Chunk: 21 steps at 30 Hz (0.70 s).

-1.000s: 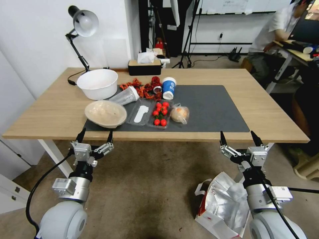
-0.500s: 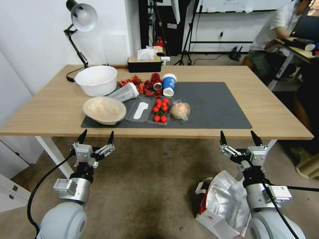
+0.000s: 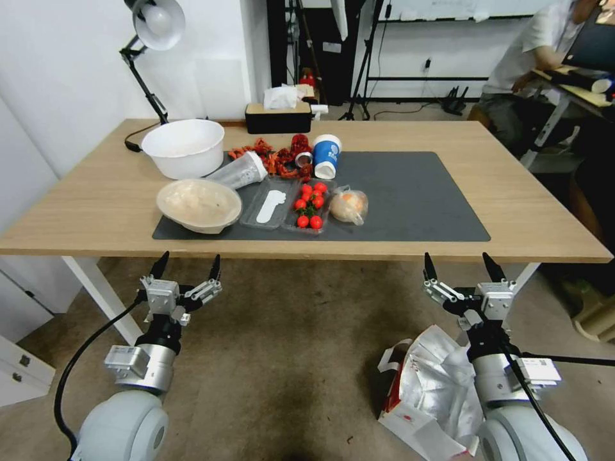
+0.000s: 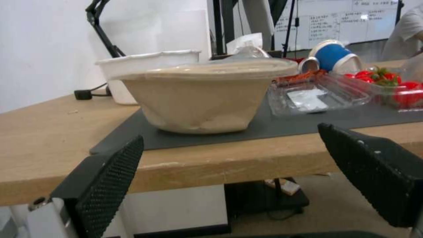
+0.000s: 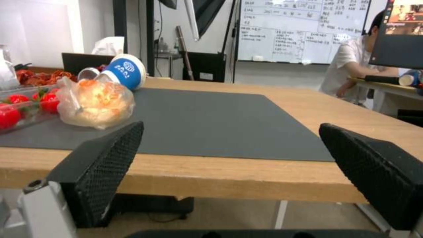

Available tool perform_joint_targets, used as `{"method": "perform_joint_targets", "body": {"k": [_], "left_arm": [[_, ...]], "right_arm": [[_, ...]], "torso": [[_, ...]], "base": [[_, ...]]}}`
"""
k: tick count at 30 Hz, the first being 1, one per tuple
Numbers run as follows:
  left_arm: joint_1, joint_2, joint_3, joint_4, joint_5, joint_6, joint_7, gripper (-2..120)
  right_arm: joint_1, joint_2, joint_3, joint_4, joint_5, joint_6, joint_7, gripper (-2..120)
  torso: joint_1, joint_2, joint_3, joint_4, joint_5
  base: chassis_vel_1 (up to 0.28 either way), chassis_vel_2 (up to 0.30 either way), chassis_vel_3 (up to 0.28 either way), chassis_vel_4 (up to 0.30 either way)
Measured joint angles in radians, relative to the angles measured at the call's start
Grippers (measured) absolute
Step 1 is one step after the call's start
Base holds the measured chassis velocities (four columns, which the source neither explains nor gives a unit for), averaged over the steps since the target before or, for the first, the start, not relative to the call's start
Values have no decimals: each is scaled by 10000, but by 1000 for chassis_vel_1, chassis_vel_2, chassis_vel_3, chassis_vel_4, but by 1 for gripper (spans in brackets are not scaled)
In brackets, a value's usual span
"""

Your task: Pick up the food delivery bag from the floor and place it on the table.

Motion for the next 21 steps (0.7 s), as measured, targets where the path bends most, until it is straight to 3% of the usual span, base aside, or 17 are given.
{"method": "perform_joint_targets", "body": {"k": [21], "left_arm": [[63, 4, 7, 0, 21, -12, 30, 99]], "right_arm": [[-32, 59, 5, 98, 36, -6, -3, 100]], "torso": [[-383, -929, -541, -1, -1]], "base": [[0, 0, 0, 0]]}}
